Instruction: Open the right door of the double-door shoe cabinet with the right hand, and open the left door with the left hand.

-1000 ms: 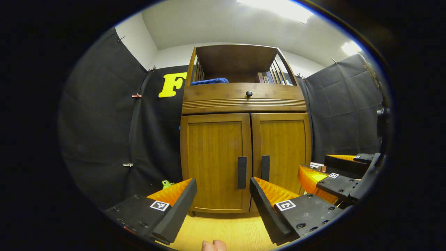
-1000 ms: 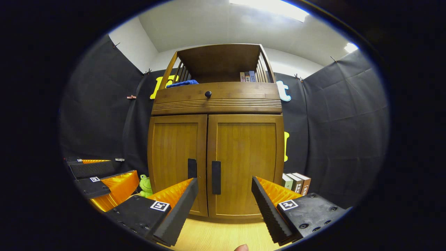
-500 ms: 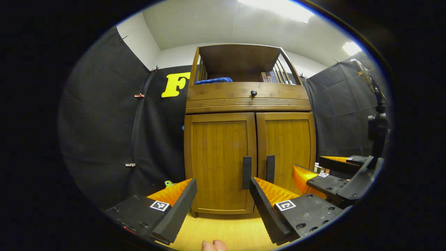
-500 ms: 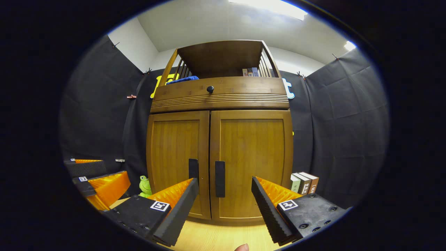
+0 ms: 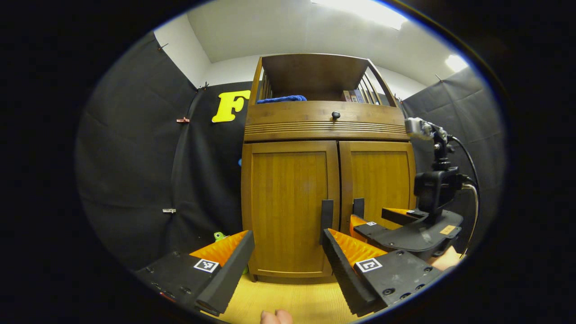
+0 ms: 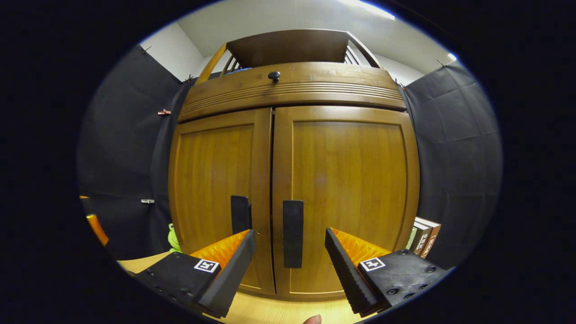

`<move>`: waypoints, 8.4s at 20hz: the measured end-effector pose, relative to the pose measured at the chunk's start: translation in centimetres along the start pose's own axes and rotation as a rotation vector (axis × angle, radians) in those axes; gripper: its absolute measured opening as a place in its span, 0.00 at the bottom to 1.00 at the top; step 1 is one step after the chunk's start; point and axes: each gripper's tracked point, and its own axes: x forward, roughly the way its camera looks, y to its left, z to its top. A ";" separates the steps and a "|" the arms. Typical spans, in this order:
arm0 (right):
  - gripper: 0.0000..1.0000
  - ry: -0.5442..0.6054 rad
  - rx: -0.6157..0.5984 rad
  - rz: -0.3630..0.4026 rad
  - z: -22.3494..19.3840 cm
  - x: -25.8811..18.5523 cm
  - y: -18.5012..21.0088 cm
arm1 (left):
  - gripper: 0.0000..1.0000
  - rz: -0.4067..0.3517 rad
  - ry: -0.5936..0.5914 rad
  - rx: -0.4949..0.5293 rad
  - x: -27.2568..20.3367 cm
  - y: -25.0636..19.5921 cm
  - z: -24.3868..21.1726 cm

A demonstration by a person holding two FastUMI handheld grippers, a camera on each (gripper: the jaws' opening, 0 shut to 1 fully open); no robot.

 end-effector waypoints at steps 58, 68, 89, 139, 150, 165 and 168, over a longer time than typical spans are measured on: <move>0.10 -0.006 -0.011 -0.086 2.2 -19.3 -23.0 | 0.94 -0.082 0.007 -0.004 4.6 -11.0 -2.7; 0.10 -0.039 0.036 -0.243 2.9 -21.1 -28.3 | 0.94 -0.089 0.039 -0.003 8.8 -11.4 -4.4; 1.00 -0.097 0.011 -0.456 4.0 -23.0 -37.1 | 0.76 -0.029 0.060 0.050 21.8 -8.4 -7.5; 0.97 -0.064 0.028 -0.213 4.5 -23.6 -19.6 | 0.15 0.048 0.068 0.022 3.4 6.3 -5.8; 0.98 -0.023 -0.016 -0.159 2.9 -21.0 -15.4 | 0.09 0.111 0.034 0.028 1.1 12.4 -4.7; 0.98 -0.068 0.009 -0.157 3.9 -20.3 -13.9 | 0.07 0.147 0.081 0.073 -0.8 16.0 -5.7; 0.98 -0.066 0.008 -0.163 3.9 -20.3 -14.2 | 0.25 0.159 0.076 0.050 -2.3 15.9 -4.9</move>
